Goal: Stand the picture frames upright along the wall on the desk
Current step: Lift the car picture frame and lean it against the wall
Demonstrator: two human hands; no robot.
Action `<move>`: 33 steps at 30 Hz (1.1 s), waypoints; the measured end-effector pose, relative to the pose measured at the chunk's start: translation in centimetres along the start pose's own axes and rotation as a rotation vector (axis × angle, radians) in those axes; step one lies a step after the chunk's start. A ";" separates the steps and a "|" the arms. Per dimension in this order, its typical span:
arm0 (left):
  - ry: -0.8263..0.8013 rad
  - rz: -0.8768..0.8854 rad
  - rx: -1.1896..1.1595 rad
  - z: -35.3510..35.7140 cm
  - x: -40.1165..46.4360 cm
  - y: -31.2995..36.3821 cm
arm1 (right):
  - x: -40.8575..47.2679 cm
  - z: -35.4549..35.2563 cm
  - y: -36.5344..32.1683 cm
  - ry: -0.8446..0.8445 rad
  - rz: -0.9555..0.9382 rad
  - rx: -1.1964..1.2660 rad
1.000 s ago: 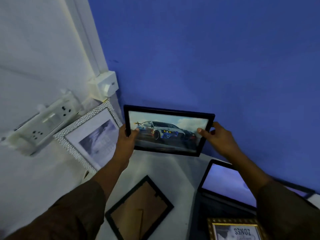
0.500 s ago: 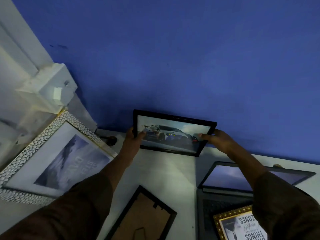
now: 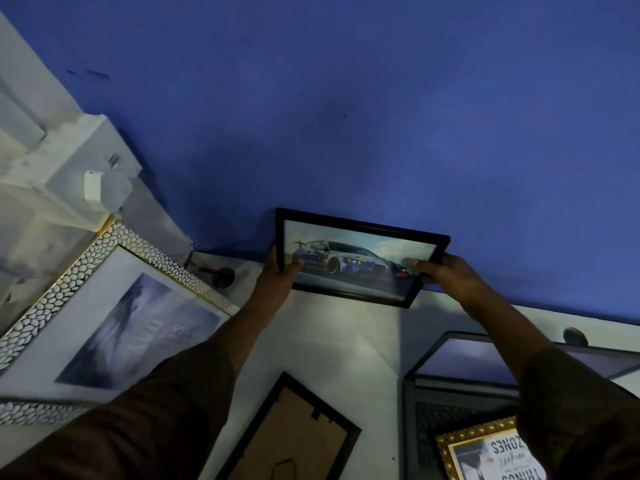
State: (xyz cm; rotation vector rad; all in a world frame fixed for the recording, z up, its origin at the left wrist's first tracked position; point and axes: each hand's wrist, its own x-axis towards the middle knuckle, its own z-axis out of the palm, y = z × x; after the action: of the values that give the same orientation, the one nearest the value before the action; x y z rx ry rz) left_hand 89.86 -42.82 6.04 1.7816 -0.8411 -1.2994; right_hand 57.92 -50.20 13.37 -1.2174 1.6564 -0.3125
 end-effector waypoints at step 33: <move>0.635 -0.060 -0.274 -3.9 -31.7 -8.3 | -18.7 8.6 -0.3 -0.258 -0.661 -0.342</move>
State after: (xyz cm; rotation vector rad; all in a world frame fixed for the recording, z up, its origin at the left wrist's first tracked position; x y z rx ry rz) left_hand 85.80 -11.10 14.12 1.8387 -0.2439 -0.7531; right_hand 64.79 -32.00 20.24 -1.9673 1.0732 -0.2617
